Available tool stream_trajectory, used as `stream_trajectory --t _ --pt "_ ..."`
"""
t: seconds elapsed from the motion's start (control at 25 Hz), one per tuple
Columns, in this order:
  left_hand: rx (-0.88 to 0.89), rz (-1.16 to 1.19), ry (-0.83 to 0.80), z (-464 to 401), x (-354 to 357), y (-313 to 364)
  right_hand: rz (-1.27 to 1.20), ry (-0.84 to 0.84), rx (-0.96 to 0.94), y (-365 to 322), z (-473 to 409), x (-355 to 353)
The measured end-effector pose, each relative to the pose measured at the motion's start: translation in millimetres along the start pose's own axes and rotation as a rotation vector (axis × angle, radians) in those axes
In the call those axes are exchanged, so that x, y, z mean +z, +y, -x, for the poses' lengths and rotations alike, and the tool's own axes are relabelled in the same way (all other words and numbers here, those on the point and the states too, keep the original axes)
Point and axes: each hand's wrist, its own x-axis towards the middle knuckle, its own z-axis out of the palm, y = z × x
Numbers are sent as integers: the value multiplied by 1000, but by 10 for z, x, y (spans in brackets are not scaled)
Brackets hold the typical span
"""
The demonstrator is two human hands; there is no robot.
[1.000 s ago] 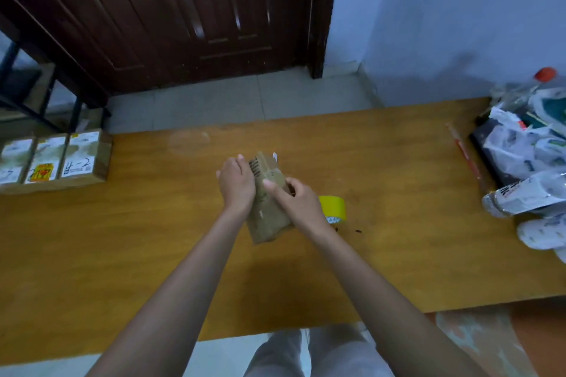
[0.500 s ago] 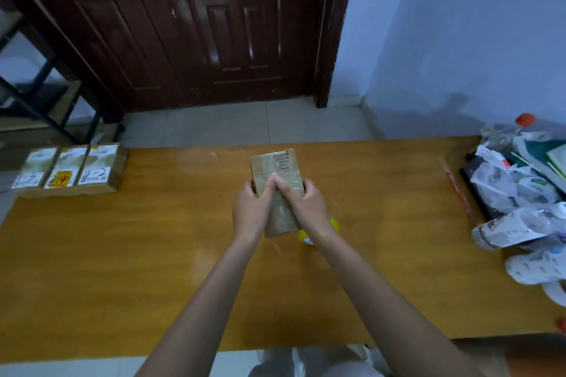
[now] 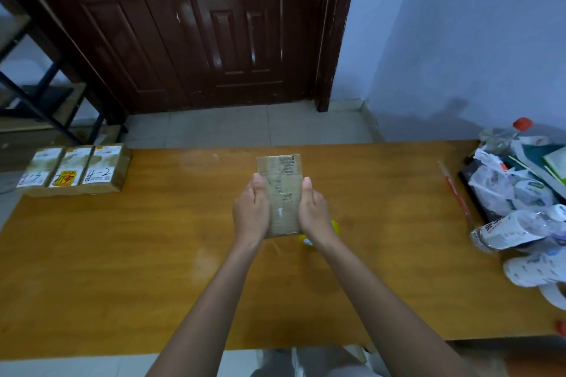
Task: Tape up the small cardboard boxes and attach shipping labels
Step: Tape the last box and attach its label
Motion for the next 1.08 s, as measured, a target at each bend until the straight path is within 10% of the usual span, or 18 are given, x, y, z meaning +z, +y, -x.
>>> stream_trajectory --t 0.16,0.6,1.08 --pt "-144 273 -245 13 -52 0 -101 -136 73 -65 -8 -77" --pt "-39 142 -138 62 -63 -76 93 -23 -50 -14 28 35" --pt "-301 1017 -505 -3 -126 91 -764 -327 84 -264 2 -61"
